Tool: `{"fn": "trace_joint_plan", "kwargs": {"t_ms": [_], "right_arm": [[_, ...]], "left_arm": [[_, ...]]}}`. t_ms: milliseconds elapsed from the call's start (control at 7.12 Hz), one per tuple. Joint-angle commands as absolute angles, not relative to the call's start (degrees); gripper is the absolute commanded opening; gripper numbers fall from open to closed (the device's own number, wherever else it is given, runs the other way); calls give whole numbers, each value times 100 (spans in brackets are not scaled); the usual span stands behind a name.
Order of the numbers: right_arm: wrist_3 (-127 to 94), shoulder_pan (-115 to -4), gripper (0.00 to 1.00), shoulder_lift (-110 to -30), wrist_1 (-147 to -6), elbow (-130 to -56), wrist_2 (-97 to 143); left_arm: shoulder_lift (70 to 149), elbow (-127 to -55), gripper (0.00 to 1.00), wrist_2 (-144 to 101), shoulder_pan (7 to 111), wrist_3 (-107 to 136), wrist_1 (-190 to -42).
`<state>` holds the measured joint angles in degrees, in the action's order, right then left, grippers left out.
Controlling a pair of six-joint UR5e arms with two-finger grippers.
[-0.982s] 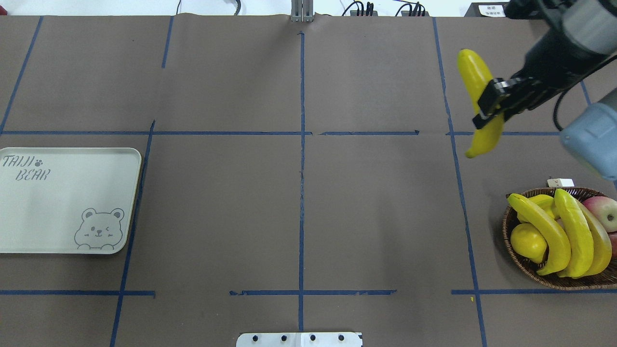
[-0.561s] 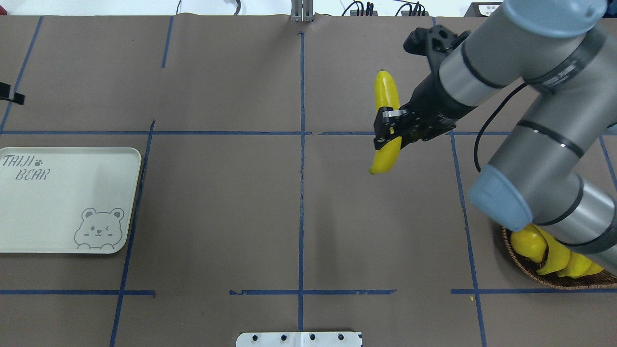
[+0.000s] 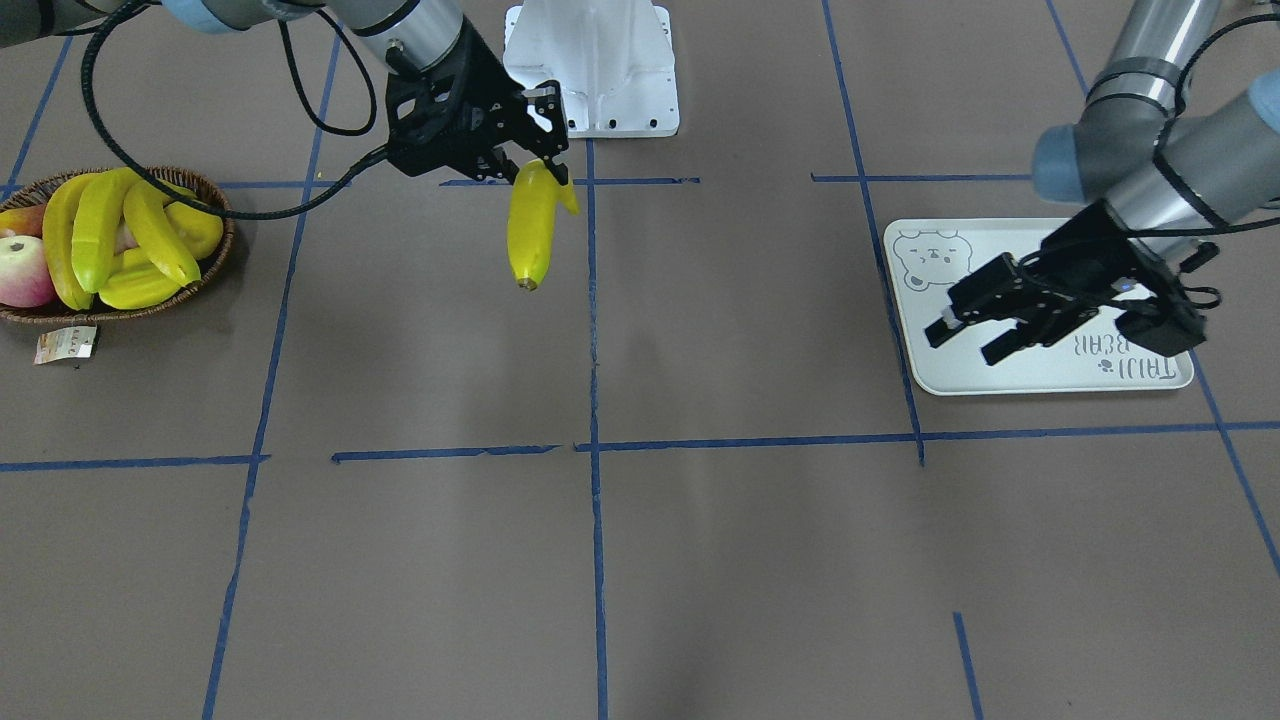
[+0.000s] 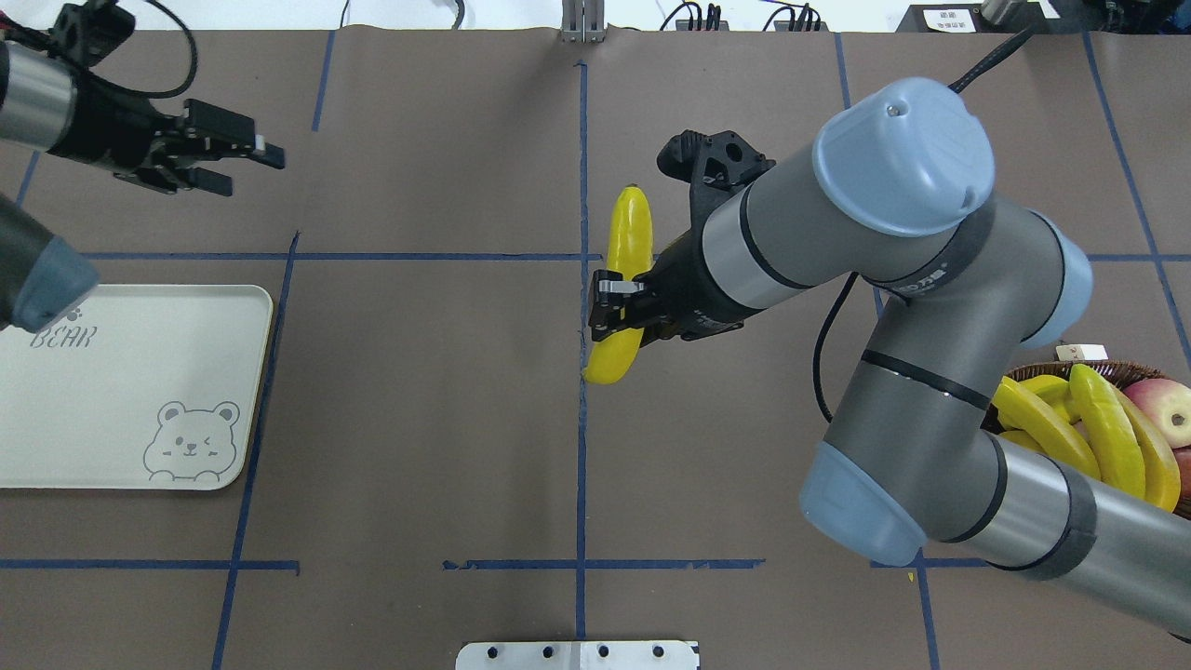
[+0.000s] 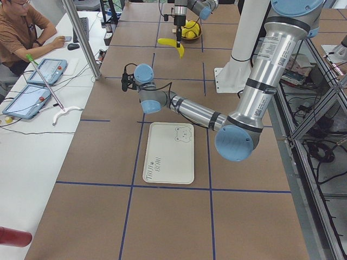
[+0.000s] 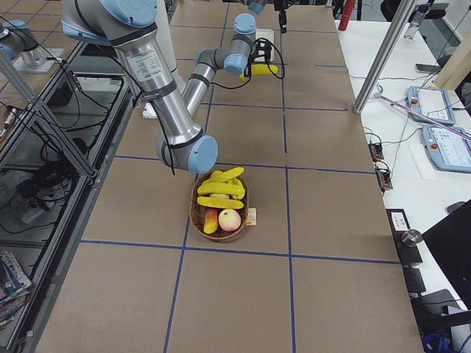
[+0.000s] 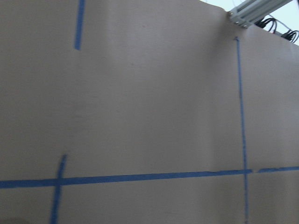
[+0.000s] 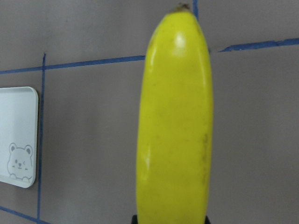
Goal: Transfer all bananas from basket to plate
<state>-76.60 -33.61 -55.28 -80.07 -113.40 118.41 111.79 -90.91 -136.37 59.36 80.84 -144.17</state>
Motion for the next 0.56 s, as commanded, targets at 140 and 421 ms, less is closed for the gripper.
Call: {"fn": "trace_joint_plan", "kwargs": {"t_ms": [140, 421], "right_arm": [[-7735, -3006, 1, -5370, -7490, -11277, 11602], [-7717, -3006, 1, -5318, -7366, -11285, 11619]], "left_arm": [[12048, -9360, 99, -13641, 5433, 9780, -14729], [12076, -9378, 96, -13649, 5046, 9809, -15098]]}}
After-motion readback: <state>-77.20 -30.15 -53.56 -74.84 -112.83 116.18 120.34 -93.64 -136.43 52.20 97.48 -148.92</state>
